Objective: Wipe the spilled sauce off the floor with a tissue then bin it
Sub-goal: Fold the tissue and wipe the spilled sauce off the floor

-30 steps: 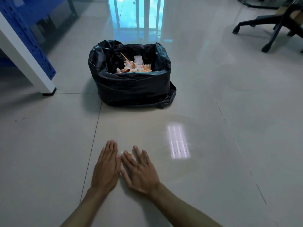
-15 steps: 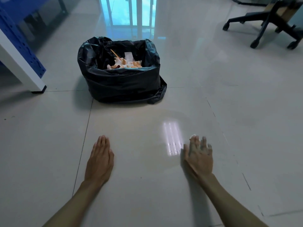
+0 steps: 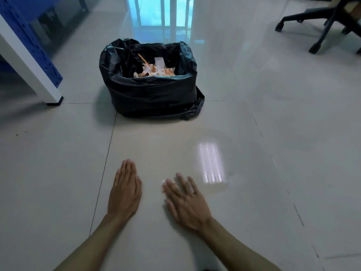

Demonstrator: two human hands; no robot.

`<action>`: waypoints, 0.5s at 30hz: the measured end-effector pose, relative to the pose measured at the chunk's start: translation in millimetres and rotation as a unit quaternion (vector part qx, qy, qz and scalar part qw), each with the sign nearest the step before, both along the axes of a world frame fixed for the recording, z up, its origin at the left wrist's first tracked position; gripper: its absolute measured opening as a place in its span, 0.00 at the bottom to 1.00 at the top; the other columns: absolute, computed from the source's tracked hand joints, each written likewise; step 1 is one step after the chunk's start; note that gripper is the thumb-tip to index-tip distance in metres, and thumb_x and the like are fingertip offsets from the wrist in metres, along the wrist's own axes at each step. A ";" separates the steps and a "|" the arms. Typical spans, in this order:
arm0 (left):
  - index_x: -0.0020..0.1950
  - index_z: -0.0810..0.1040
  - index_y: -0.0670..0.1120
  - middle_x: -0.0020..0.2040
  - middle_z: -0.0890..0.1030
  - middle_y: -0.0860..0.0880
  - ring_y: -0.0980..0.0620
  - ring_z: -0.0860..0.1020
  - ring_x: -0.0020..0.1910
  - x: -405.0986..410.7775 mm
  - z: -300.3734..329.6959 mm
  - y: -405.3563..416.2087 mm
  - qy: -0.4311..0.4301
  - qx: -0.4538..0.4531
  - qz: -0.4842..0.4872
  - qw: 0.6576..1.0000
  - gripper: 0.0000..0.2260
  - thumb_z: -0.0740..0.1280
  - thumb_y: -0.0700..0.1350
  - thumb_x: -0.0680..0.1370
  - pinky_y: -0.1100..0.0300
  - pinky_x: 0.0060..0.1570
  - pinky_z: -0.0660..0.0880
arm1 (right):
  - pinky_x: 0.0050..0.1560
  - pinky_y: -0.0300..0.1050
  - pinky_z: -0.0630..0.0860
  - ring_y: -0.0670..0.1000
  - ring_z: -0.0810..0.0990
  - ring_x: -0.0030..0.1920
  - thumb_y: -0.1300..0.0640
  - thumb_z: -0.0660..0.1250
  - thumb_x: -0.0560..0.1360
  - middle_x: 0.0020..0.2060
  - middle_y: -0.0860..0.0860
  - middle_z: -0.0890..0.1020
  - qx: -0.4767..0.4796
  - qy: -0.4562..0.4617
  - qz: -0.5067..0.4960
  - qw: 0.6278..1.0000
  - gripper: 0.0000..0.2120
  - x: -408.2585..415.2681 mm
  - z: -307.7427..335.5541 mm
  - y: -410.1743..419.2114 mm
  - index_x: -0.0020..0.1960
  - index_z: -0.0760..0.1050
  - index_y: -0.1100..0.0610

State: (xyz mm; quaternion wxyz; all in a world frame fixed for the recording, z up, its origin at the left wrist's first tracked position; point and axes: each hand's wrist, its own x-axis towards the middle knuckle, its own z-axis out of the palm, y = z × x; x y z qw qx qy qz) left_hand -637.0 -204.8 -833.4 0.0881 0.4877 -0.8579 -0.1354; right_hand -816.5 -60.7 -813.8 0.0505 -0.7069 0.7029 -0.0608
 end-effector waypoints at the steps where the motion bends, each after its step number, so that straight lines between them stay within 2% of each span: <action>1: 0.79 0.46 0.40 0.80 0.48 0.46 0.53 0.45 0.79 0.2 -0.2 -0.2 0.004 0.000 0.000 1.000 0.30 0.37 0.54 0.79 0.56 0.78 0.43 | 0.71 0.60 0.60 0.60 0.66 0.74 0.46 0.50 0.83 0.69 0.50 0.75 0.004 0.008 -0.046 0.999 0.24 -19.6 0.5 6.2 0.72 0.72 0.53; 4: 0.79 0.46 0.41 0.80 0.48 0.46 0.53 0.44 0.80 0.9 0.1 0.0 0.003 0.007 -0.002 1.000 0.30 0.37 0.54 0.80 0.53 0.78 0.45 | 0.72 0.60 0.58 0.61 0.66 0.73 0.42 0.43 0.82 0.70 0.51 0.75 0.044 0.016 -0.198 0.979 0.29 -79.1 5.1 34.1 0.71 0.73 0.54; 7: 0.79 0.47 0.39 0.80 0.49 0.44 0.52 0.45 0.80 -0.2 1.6 1.5 -0.003 0.004 0.001 1.000 0.30 0.38 0.53 0.80 0.52 0.78 0.45 | 0.75 0.58 0.49 0.59 0.54 0.78 0.38 0.39 0.79 0.76 0.50 0.63 0.079 0.012 -0.295 0.952 0.34 -111.2 9.1 65.7 0.78 0.61 0.53; 9: 0.79 0.47 0.38 0.80 0.49 0.43 0.51 0.45 0.80 -1.4 3.6 5.8 -0.007 0.005 0.001 1.000 0.30 0.39 0.53 0.80 0.52 0.78 0.44 | 0.76 0.58 0.48 0.59 0.52 0.78 0.38 0.37 0.79 0.77 0.53 0.62 0.074 0.009 -0.330 0.941 0.36 -108.7 8.6 71.3 0.79 0.57 0.56; 12: 0.78 0.44 0.39 0.80 0.46 0.43 0.51 0.43 0.80 1.3 3.2 21.7 -0.017 0.006 -0.006 1.000 0.30 0.39 0.53 0.80 0.53 0.78 0.42 | 0.75 0.59 0.55 0.59 0.59 0.77 0.39 0.40 0.80 0.74 0.61 0.67 0.043 0.002 -0.345 0.938 0.37 -83.4 4.2 63.9 0.76 0.62 0.65; 15: 0.79 0.46 0.39 0.80 0.47 0.44 0.51 0.44 0.80 5.0 3.4 31.6 -0.016 -0.001 -0.013 1.000 0.29 0.40 0.52 0.80 0.57 0.77 0.38 | 0.76 0.54 0.52 0.60 0.62 0.75 0.41 0.42 0.82 0.73 0.64 0.67 0.020 -0.018 -0.254 0.967 0.36 -34.8 1.0 48.4 0.74 0.63 0.69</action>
